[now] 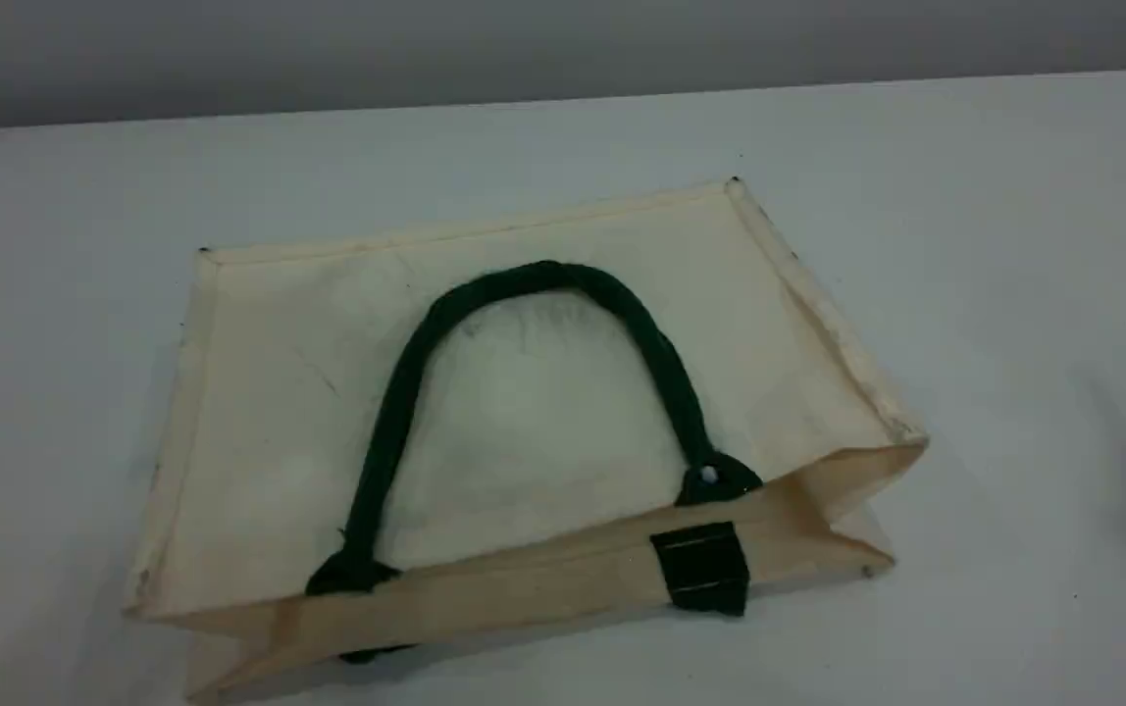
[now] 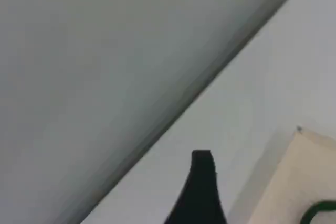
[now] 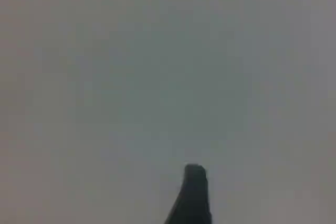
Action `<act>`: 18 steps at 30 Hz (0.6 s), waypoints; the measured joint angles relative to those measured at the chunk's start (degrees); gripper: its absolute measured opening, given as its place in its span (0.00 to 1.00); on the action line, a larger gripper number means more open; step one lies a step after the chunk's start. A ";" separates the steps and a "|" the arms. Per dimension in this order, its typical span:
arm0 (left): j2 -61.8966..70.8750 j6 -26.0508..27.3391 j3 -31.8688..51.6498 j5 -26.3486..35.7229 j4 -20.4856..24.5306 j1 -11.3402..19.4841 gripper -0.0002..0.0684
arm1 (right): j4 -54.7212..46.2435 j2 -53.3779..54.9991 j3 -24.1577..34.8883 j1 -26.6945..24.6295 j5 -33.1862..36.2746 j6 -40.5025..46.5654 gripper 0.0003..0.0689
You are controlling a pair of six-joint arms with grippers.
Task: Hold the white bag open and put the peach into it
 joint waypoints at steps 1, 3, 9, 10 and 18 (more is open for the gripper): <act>-1.00 -0.42 0.00 0.29 0.00 0.00 0.85 | 0.08 -1.36 -0.91 0.00 1.50 0.06 0.83; -3.58 -1.52 0.00 0.78 0.06 0.00 0.85 | 1.25 -3.87 -1.66 0.07 3.81 0.24 0.83; -11.71 -4.38 0.50 2.15 -0.11 0.00 0.85 | 2.88 -11.91 -1.58 0.07 9.55 0.24 0.83; -13.18 -4.58 1.16 2.15 -0.11 0.00 0.85 | 3.03 -13.08 -1.58 0.07 10.20 0.24 0.83; -26.08 -4.36 13.49 -9.26 -0.11 0.00 0.85 | 3.58 -22.40 -1.54 0.07 16.19 1.66 0.83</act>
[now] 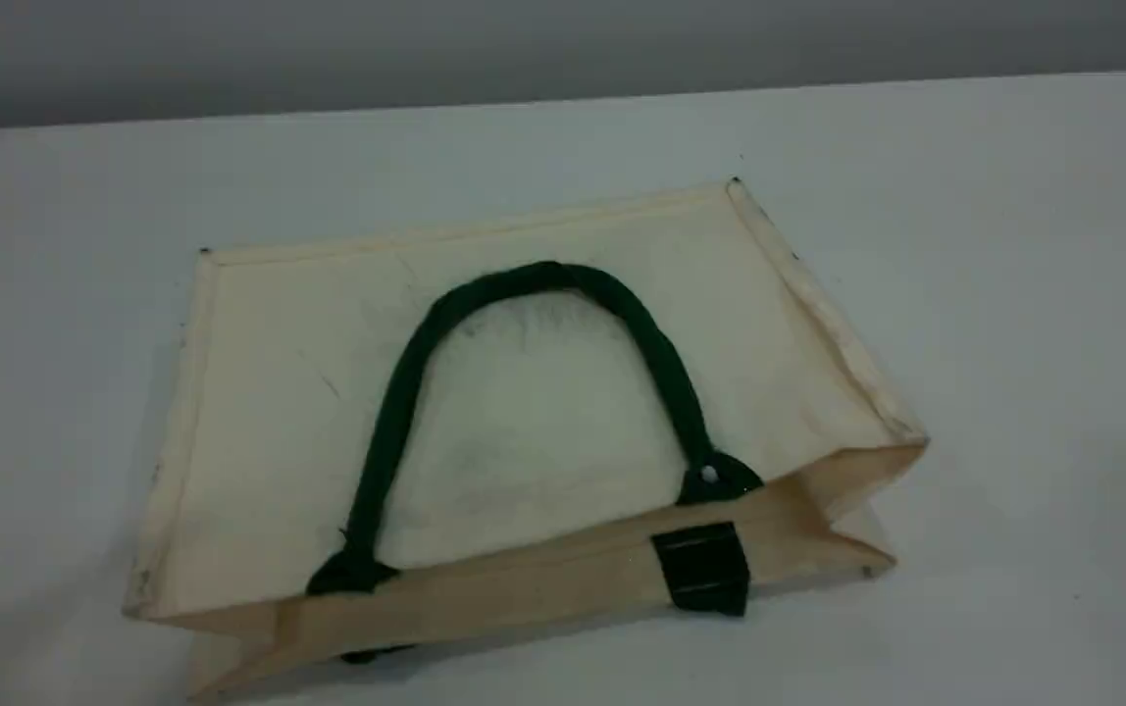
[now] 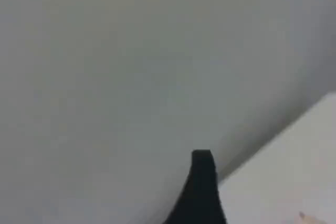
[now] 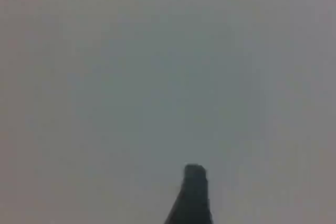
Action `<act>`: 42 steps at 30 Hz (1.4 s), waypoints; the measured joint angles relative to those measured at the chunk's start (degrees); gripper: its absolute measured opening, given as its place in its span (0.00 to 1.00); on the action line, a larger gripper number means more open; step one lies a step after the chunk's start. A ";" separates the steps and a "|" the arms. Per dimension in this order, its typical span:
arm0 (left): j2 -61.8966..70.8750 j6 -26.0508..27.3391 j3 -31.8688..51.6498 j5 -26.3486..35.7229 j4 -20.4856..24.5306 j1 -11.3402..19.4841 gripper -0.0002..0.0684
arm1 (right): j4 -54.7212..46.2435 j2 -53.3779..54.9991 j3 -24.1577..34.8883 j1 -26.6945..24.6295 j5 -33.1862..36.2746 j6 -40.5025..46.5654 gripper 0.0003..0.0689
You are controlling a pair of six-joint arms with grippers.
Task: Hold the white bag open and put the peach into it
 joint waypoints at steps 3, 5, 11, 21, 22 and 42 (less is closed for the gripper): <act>-5.56 0.26 6.26 -6.01 0.00 0.00 0.85 | 0.00 -2.67 0.00 0.05 1.67 1.03 0.83; -9.19 1.23 9.66 -9.94 0.00 0.00 0.85 | 0.00 -4.17 0.00 0.05 1.62 1.41 0.83; -20.25 3.30 17.33 -20.66 0.00 0.00 0.85 | 0.22 -5.08 0.02 1.09 -0.78 1.25 0.83; -36.41 3.21 25.77 -30.59 1.51 0.00 0.85 | 0.81 -9.26 0.02 1.20 3.28 0.19 0.83; -37.42 3.21 25.97 -30.13 1.42 0.00 0.85 | 0.81 -10.63 0.02 1.20 2.92 0.19 0.83; -36.96 -6.75 42.65 -24.24 -1.45 0.00 0.85 | 1.10 -27.49 12.48 1.20 8.07 3.84 0.74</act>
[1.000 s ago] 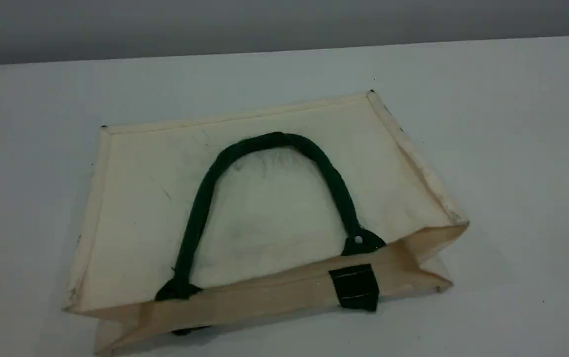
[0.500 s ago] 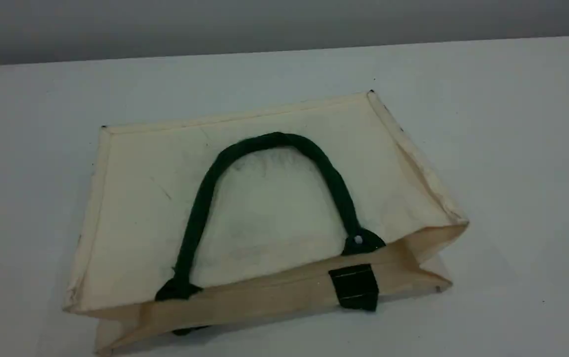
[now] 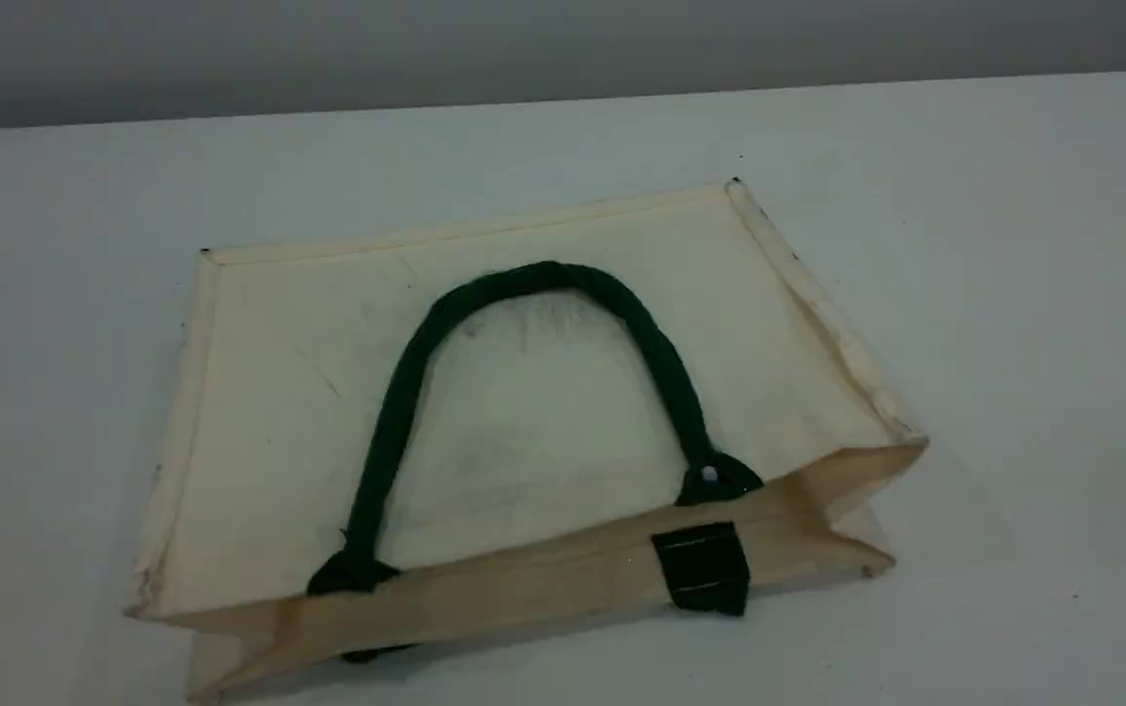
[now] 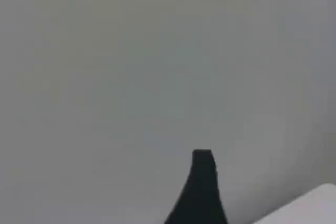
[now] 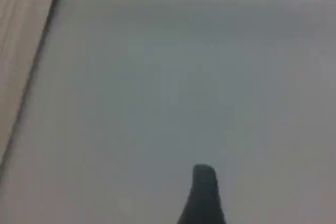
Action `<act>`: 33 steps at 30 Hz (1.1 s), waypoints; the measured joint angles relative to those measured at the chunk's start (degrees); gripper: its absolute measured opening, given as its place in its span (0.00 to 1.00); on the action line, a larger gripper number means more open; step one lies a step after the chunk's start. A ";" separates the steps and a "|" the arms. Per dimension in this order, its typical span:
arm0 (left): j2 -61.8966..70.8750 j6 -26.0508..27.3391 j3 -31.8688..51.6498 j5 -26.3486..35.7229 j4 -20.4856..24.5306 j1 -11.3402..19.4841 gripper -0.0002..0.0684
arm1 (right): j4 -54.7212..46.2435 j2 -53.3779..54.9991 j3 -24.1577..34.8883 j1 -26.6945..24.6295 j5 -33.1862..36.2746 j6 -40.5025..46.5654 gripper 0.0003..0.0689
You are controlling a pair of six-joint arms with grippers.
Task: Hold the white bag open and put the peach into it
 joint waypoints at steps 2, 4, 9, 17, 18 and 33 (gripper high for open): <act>0.01 -1.05 3.64 -3.50 -0.79 0.00 0.85 | 0.47 0.00 2.63 0.00 -0.89 0.45 0.74; 0.06 -2.12 7.66 -7.87 -1.50 0.00 0.85 | 1.83 0.00 5.06 0.00 -1.03 0.45 0.74; 0.06 -3.84 16.92 -16.98 -4.01 0.00 0.85 | 2.92 0.00 10.46 0.00 -1.90 0.45 0.74; 0.06 -6.06 30.80 -24.17 -6.94 0.00 0.85 | 4.85 0.00 12.20 0.00 -1.64 0.45 0.74; 0.06 -6.06 32.29 -25.33 -6.94 0.00 0.85 | 5.02 0.00 12.20 0.00 -1.60 0.45 0.74; 0.01 -5.40 50.97 -41.42 -6.79 0.00 0.85 | 6.58 -0.05 12.20 0.00 -0.60 0.45 0.74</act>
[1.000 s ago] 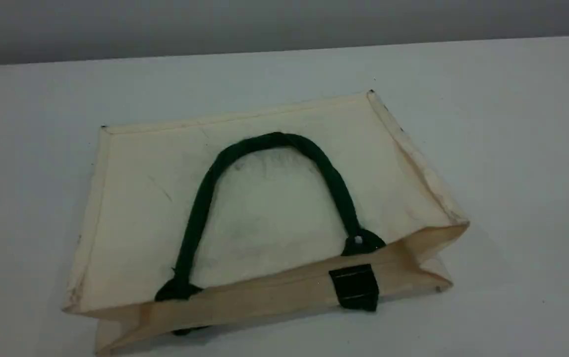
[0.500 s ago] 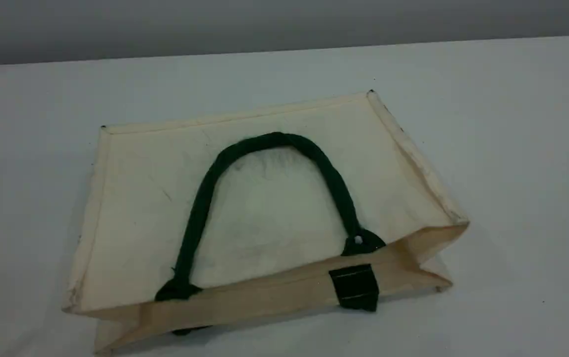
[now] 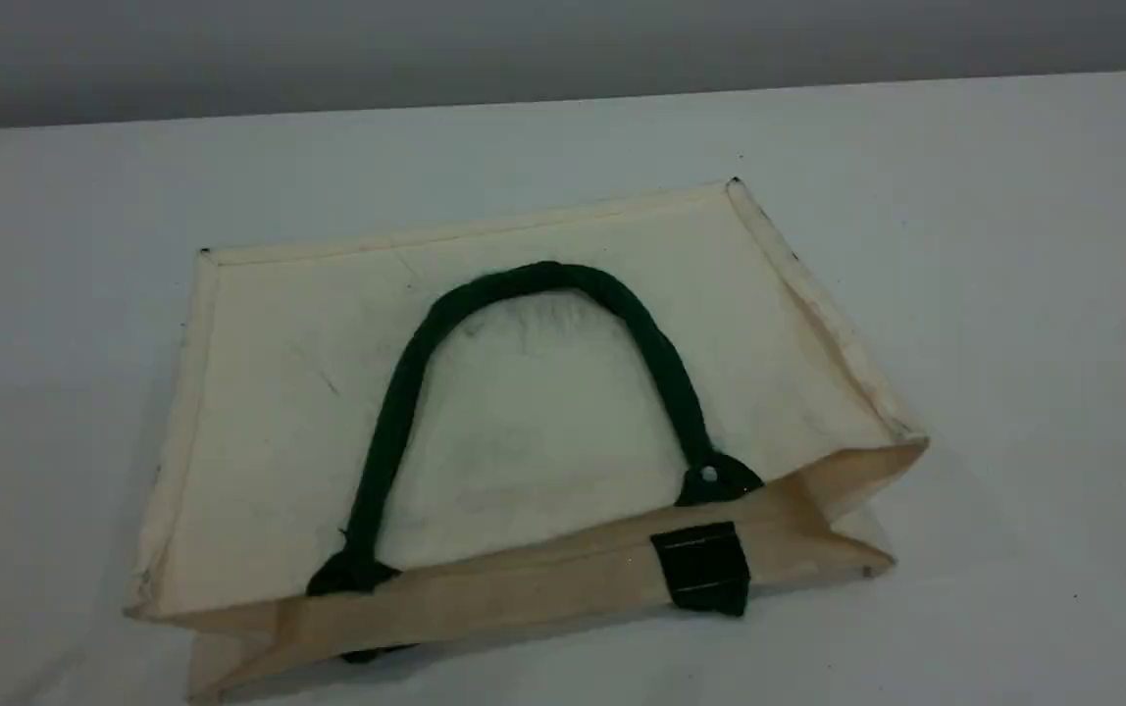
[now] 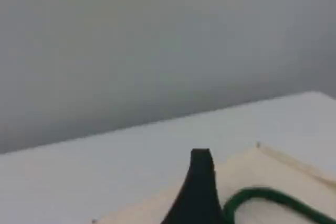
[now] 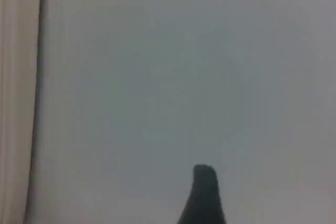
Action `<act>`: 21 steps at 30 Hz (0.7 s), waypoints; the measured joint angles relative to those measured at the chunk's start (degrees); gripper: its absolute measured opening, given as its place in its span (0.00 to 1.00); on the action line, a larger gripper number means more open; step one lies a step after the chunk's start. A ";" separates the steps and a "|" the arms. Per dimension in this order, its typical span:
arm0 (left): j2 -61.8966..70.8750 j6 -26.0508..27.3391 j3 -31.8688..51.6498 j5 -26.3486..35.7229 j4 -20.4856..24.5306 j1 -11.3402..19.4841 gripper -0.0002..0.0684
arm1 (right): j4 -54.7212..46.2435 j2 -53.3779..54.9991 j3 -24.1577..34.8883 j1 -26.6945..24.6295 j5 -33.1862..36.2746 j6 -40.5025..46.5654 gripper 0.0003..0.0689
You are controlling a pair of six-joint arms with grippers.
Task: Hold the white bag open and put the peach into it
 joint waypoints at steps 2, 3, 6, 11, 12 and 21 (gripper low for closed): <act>0.00 0.00 -0.05 -0.98 0.07 0.00 0.85 | -0.05 0.00 0.00 0.00 0.20 0.00 0.74; 0.00 0.00 -0.05 -0.15 0.07 0.00 0.85 | -0.16 0.00 0.00 0.00 0.46 0.00 0.74; 0.00 1.00 -0.05 1.33 0.24 0.00 0.85 | -0.16 0.00 -0.04 0.00 1.90 -0.05 0.74; 0.00 3.15 -0.05 1.38 -0.10 0.00 0.85 | -0.16 0.00 -0.04 0.00 1.80 -0.05 0.74; 0.00 3.15 -0.05 2.03 -0.23 0.00 0.85 | -0.16 0.00 -0.04 0.00 1.87 -0.05 0.74; 0.00 2.93 -0.10 13.33 -0.35 0.00 0.85 | -0.61 0.00 -0.04 0.00 2.49 -0.05 0.74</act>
